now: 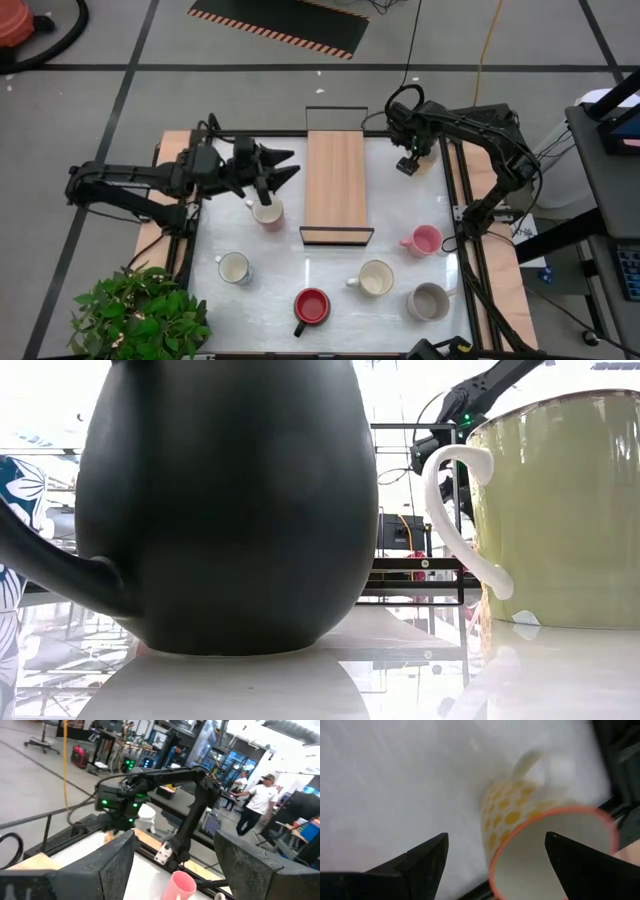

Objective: Place coffee mugs
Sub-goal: Put the yellow pattern mug on the shelf

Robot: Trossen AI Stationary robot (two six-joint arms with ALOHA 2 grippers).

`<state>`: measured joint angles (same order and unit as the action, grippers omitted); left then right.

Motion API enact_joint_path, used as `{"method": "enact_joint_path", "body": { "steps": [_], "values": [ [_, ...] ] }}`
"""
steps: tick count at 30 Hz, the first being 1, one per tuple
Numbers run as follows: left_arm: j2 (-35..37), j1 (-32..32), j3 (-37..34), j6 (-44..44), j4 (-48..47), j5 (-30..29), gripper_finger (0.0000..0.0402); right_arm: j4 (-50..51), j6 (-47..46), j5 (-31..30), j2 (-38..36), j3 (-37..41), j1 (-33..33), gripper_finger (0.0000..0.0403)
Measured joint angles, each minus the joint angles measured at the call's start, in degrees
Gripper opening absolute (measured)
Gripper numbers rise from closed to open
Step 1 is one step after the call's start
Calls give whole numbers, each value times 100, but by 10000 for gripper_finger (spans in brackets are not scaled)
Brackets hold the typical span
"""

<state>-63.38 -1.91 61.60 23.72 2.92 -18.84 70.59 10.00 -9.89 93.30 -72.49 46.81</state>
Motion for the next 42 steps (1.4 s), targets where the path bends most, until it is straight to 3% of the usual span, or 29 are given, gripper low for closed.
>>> {"method": "enact_joint_path", "body": {
  "steps": [5,9,13,17,20,23,31,36,42],
  "values": [
    [-125,-13,2,-142,66,-120,276,217,170,-33,2,304,6,318],
    [-165,15,2,-342,61,-205,276,251,49,-34,2,459,4,279],
    [-195,112,4,-393,65,-285,276,206,-137,-58,2,501,4,198],
    [-200,144,4,-360,-2,-264,275,282,-360,-41,-2,495,2,80],
    [-198,142,5,-131,-27,-136,275,902,-552,401,-53,356,-2,16],
    [-151,143,4,23,-106,-34,275,1291,-860,794,-262,147,-22,14],
    [-130,210,7,94,-569,-51,275,1405,-1292,1042,-823,-867,-503,8],
    [-130,265,7,326,-495,-51,275,1805,-1449,1139,-677,-2195,-1190,8],
    [-130,390,7,-34,-481,237,275,1930,-1956,1041,-265,-3692,-1949,8]
  ]
}}
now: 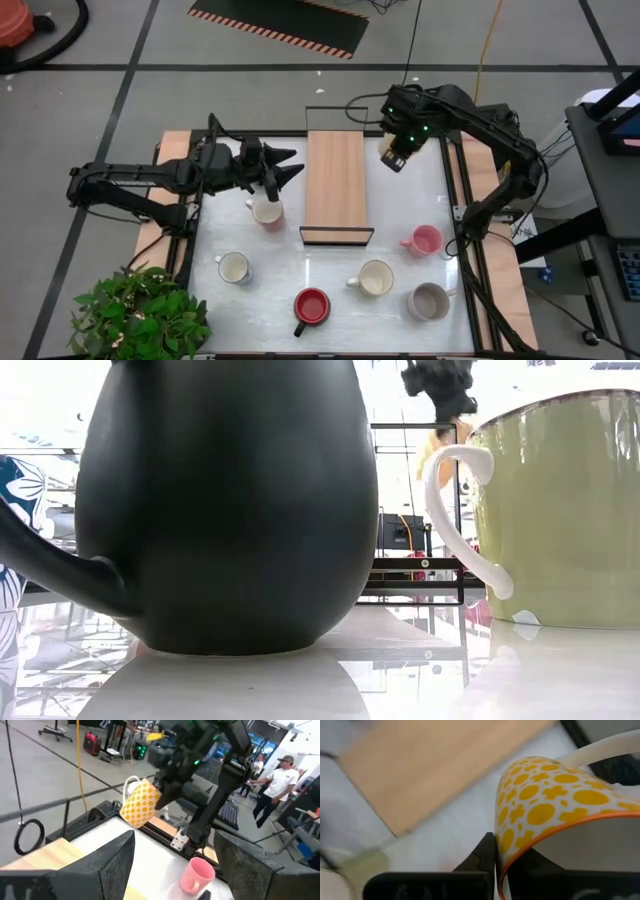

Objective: Place coffee mugs
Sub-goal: Put the yellow pattern mug on the shelf

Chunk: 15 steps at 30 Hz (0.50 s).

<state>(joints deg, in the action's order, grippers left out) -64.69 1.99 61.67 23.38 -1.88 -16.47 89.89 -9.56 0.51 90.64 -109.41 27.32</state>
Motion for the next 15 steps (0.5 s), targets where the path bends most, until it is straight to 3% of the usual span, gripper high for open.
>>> {"method": "enact_joint_path", "body": {
  "steps": [15],
  "values": [
    [377,325,-7,-11,-179,13,275,12,-257,259,1913,-2537,-841,7]
  ]
}}
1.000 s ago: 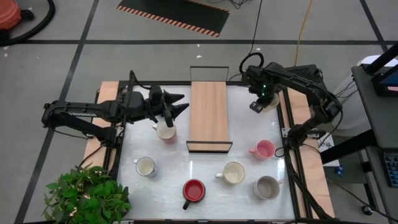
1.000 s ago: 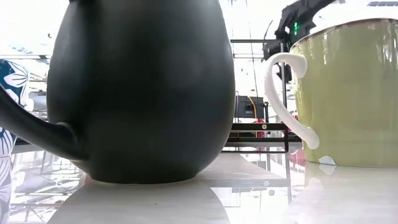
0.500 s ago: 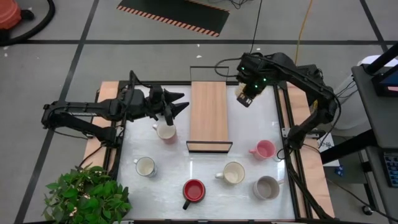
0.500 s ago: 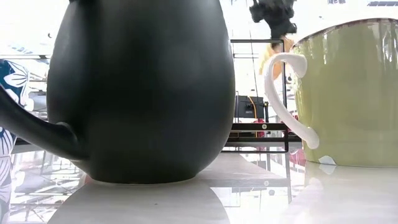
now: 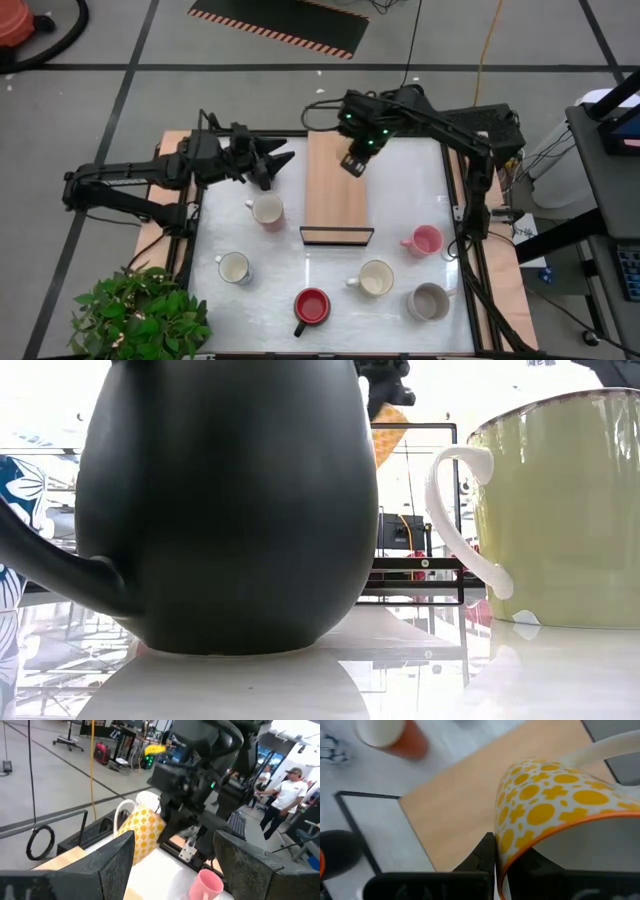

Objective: Place coffee mugs
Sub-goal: Put the yellow pattern mug on the shelf

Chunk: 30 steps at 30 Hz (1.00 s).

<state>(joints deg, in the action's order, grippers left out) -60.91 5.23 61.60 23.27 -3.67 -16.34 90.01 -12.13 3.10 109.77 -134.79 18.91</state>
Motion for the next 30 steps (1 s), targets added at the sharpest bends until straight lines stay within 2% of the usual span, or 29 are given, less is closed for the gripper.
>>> {"method": "enact_joint_path", "body": {
  "steps": [4,9,12,21,30],
  "values": [
    [148,-1,0,122,-372,-1,275,-163,-39,608,56,14,22,7],
    [268,-19,0,349,-704,0,275,-183,42,630,84,-21,111,7],
    [292,-44,0,537,-810,0,275,-181,256,560,84,-21,292,7],
    [290,-50,0,450,-782,-2,275,-234,1204,-162,123,-23,953,7],
    [287,-49,0,377,-827,-4,275,-414,1979,-160,743,-26,1378,7]
  ]
}}
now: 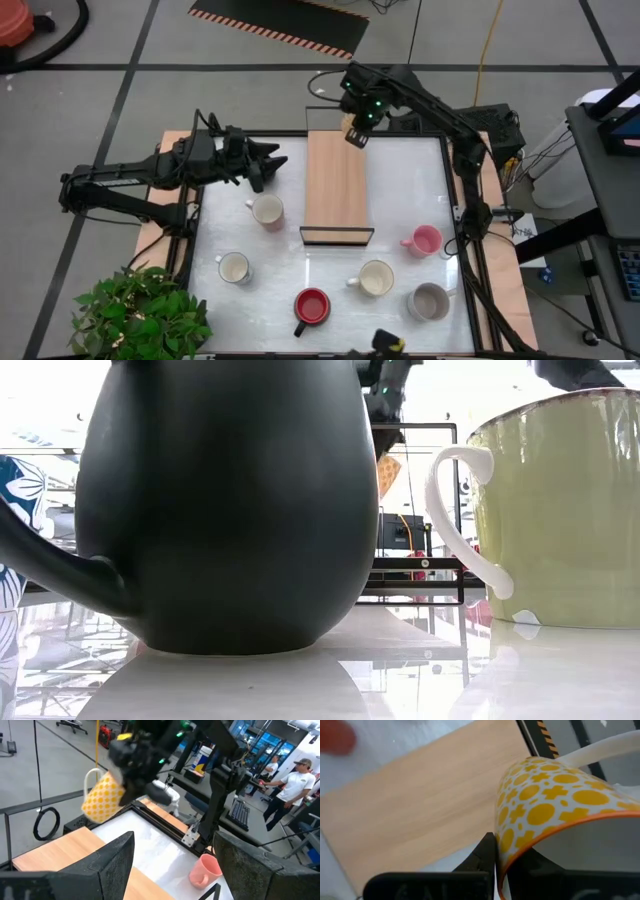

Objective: Place coffee mugs
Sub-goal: Put the yellow pattern mug on the shelf

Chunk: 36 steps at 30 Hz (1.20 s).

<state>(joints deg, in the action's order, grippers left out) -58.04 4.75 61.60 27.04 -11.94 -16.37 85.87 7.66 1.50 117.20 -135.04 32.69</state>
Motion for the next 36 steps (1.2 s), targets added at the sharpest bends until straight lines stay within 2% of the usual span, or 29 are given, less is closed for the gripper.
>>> {"method": "enact_joint_path", "body": {
  "steps": [10,18,26,28,32,36],
  "values": [
    [0,1,0,-5,-34,-21,275,-14,641,-15,793,2,-4,7],
    [-11,1,2,14,-133,-465,275,-7,1219,-329,1051,2,2,7],
    [-101,1,2,27,-266,-578,275,118,1447,-346,1214,4,31,8],
    [-108,1,2,27,-254,-578,275,141,1471,-517,1218,22,12,8],
    [-187,1,3,19,-170,-589,275,184,1447,-1320,1207,55,-57,14],
    [-244,12,13,0,-104,-591,275,181,1447,-1475,1183,55,-55,35]
  ]
}}
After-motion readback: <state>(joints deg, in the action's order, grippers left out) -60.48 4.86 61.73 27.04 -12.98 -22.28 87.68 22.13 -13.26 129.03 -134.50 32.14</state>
